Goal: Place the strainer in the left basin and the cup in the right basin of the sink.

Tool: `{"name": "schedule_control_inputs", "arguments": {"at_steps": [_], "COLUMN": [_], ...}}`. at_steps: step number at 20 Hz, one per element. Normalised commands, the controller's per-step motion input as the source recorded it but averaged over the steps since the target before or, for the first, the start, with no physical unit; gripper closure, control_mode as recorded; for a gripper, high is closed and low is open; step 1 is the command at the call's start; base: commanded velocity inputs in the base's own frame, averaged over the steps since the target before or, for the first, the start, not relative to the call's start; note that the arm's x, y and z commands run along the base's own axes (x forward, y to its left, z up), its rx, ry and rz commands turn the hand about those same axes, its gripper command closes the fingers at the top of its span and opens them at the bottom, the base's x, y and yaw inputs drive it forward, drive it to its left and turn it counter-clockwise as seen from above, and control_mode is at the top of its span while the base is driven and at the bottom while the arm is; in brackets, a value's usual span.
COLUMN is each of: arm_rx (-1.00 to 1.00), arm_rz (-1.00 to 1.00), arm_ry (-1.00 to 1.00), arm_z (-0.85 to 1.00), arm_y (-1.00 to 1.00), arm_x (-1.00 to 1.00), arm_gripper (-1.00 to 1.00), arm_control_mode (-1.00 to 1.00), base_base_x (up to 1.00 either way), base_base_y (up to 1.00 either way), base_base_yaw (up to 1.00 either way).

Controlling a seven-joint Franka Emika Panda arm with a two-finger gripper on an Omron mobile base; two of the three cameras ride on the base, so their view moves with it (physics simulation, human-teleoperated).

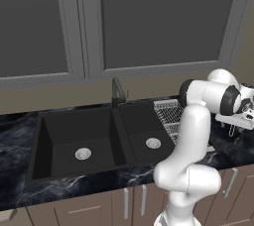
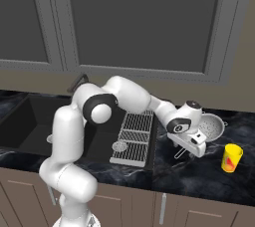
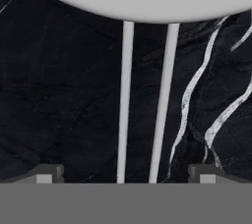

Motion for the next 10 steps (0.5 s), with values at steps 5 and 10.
{"name": "schedule_control_inputs", "arguments": {"at_steps": [5, 10], "arm_rx": [0.00, 0.00], "arm_rz": [0.00, 0.00], "arm_ry": [0.01, 0.03], "arm_z": [-0.10, -0.06], "arm_y": [-0.02, -0.01], "arm_x": [0.05, 0.03], "arm_gripper": [-1.00, -1.00], "arm_control_mode": [-1.00, -1.00], "base_base_x": [0.00, 0.00], "base_base_y": [0.00, 0.00], "base_base_yaw": [0.00, 0.00]}}
